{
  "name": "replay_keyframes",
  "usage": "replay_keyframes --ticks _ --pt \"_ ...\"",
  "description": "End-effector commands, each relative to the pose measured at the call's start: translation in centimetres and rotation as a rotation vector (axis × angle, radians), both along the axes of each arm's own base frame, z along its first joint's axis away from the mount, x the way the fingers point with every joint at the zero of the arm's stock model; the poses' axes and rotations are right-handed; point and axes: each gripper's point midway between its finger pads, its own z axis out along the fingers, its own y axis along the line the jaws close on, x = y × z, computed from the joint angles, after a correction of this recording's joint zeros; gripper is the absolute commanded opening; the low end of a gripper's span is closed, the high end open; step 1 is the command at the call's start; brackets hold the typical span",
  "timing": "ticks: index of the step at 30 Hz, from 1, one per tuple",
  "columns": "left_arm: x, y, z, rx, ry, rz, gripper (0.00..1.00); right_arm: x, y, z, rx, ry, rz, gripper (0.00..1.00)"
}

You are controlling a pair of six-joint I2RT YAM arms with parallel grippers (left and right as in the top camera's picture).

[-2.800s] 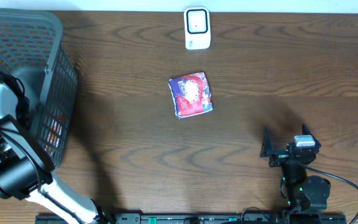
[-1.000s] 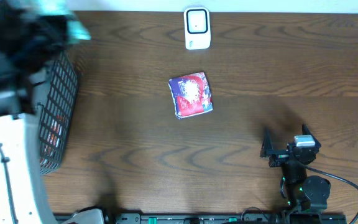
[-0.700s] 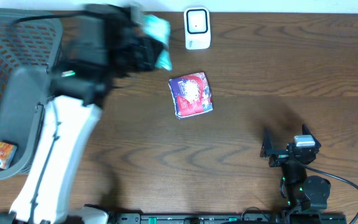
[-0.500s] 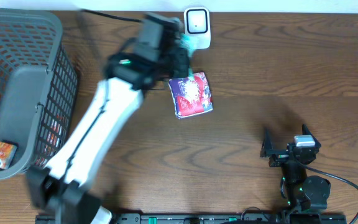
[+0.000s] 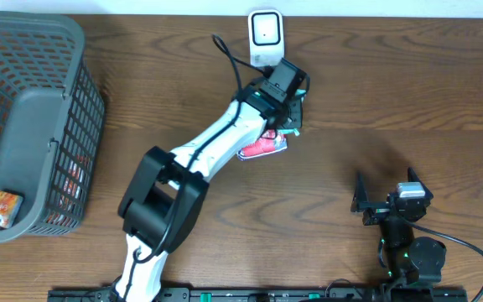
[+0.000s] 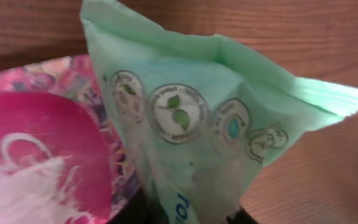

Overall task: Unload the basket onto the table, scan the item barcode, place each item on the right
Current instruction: 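Carry the green tissue pack beside the purple pack and release, then reach the left gripper into the basket and grasp an orange snack pack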

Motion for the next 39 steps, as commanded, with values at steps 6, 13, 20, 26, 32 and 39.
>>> replay_keyframes --ticks 6,13,20,26,32,39 --pt "0.5 -0.5 2.4 -0.059 -0.031 -0.004 0.59 0.0 -0.3 0.0 -0.016 -0.001 -0.01 0.99" --pt "1.3 2.0 13.1 -0.165 -0.214 0.018 0.59 0.0 -0.3 0.0 -0.016 -0.001 -0.01 0.99" --pt "1.0 17.9 26.4 -0.095 -0.48 0.283 0.6 0.0 -0.3 0.0 -0.016 -0.001 -0.01 0.99" --pt "-3.2 37.4 29.1 0.119 -0.497 0.765 0.7 0.0 -0.3 0.0 -0.016 -0.001 -0.01 0.99" --pt "-8.8 51.0 26.4 0.246 -0.356 1.128 0.71 0.0 -0.3 0.0 -0.016 -0.001 -0.01 0.99" --pt "-12.9 57.7 17.5 0.301 -0.041 1.391 0.71 0.0 -0.3 0.0 -0.016 -0.001 -0.01 0.99"
